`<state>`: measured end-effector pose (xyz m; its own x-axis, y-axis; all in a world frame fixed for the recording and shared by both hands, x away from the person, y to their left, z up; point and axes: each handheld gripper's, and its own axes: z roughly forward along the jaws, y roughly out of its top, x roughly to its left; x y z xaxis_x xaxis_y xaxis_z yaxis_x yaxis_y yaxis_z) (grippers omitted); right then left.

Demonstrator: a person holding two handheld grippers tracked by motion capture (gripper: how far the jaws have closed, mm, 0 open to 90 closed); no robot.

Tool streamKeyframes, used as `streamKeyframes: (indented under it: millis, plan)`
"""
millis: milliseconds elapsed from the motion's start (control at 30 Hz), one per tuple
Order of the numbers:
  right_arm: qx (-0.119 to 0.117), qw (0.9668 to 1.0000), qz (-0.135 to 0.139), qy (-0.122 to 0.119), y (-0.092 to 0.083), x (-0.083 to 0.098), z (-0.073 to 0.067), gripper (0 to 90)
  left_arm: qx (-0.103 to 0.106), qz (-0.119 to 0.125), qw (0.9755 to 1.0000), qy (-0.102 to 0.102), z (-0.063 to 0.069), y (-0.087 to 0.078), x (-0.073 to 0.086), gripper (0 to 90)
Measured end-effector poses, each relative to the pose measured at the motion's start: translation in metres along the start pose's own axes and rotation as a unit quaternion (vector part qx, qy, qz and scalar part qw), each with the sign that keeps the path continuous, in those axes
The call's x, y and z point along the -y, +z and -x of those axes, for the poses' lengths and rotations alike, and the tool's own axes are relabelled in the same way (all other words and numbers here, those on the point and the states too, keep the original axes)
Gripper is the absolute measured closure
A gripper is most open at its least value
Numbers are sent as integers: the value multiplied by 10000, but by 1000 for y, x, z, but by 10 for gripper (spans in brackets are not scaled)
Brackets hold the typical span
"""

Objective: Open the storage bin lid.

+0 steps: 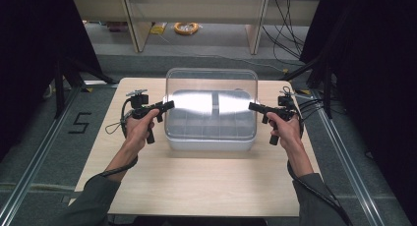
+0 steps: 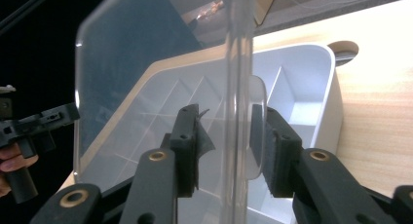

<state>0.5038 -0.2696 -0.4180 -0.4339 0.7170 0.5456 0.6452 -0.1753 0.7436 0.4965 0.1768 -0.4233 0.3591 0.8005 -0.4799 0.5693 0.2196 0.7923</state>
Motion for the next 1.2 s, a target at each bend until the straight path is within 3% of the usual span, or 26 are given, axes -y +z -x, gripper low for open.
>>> streamKeyframes:
  millis: [100,200,533,600,667,900,1033,1067,1100,1200]
  plan:
    - [15,10000,5,47,-5,-2,-6,650,-125,21,9999,113,9,-5,-2,563]
    - [-16,9999,105,-129,-15,-6,-13,659,-99,87,9998,116,13,-9,-3,576]
    - [-111,9994,205,-255,-38,-11,-33,664,-40,214,9993,317,31,-30,-5,579]
    - [-128,9988,247,-405,-42,-10,-35,664,-46,223,9990,385,35,-38,-1,580]
    - [-114,9990,231,-358,-43,-8,-37,664,-43,220,9989,403,35,-41,0,582]
    - [-145,9986,196,-462,-55,8,-46,663,-31,215,9986,489,40,-61,17,583]
    - [-120,9990,146,-406,-60,16,-51,662,-13,255,9984,513,43,-68,24,583]
    - [-116,9992,124,-371,-62,18,-53,661,10,282,9983,516,43,-72,27,583]
    - [-116,9984,183,-522,-64,25,-54,659,36,312,9981,533,44,-77,32,583]
    - [-137,9986,81,-495,-70,38,-56,660,50,248,9981,560,44,-84,45,583]
